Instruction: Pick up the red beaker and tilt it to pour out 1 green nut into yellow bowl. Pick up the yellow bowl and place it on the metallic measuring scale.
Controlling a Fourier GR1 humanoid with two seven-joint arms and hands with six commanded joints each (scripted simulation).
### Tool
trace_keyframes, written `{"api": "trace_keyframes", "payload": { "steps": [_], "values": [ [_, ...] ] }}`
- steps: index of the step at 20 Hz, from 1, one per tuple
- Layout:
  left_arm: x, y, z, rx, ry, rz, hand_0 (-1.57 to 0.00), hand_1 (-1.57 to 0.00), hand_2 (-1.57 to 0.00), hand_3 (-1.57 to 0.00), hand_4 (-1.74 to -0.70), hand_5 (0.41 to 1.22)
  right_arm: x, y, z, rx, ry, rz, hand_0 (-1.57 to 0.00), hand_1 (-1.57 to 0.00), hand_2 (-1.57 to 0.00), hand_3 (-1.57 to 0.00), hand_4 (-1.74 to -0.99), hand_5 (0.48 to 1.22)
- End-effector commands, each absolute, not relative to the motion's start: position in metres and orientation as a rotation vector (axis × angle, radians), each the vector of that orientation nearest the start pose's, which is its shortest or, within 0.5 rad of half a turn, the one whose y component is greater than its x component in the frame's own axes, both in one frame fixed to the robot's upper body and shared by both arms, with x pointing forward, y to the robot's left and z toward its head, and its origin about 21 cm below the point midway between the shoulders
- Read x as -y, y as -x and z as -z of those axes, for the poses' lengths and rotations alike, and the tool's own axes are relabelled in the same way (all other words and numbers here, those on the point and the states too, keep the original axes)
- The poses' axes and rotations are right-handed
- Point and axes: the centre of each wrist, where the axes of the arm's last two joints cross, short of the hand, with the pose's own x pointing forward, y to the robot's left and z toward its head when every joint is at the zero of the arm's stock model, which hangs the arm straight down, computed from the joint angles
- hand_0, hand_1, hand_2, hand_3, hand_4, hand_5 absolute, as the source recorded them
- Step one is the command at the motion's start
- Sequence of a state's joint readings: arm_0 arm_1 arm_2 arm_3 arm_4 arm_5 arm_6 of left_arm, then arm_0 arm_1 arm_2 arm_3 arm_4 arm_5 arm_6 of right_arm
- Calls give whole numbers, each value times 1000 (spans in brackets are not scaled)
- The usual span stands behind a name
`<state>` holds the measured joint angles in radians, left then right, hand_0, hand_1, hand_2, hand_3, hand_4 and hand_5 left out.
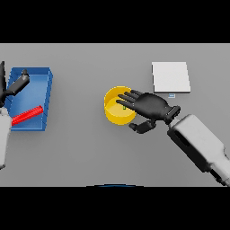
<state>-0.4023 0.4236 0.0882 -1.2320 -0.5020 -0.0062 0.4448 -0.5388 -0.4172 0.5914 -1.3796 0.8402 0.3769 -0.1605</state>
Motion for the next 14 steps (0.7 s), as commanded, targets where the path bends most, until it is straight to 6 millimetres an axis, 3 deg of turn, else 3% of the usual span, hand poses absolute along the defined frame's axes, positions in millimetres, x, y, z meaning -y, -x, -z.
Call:
{"api": "trace_keyframes", "payload": {
  "steps": [1,7,14],
  "values": [
    [-334,-344,-79,1109,-840,430,0,0,0,0,-746,707,156,-330,-66,1414,407,-1963,1,1,1,1,-1215,717],
    [-335,-344,-76,1112,-845,434,1,1,1,1,-739,699,129,-344,-61,1311,361,-2070,1,1,1,1,-1245,730],
    [-339,-340,-73,1104,-847,439,1,1,1,1,-744,699,116,-352,-57,1215,357,-2150,1,1,1,1,-1263,739]
  ]
}}
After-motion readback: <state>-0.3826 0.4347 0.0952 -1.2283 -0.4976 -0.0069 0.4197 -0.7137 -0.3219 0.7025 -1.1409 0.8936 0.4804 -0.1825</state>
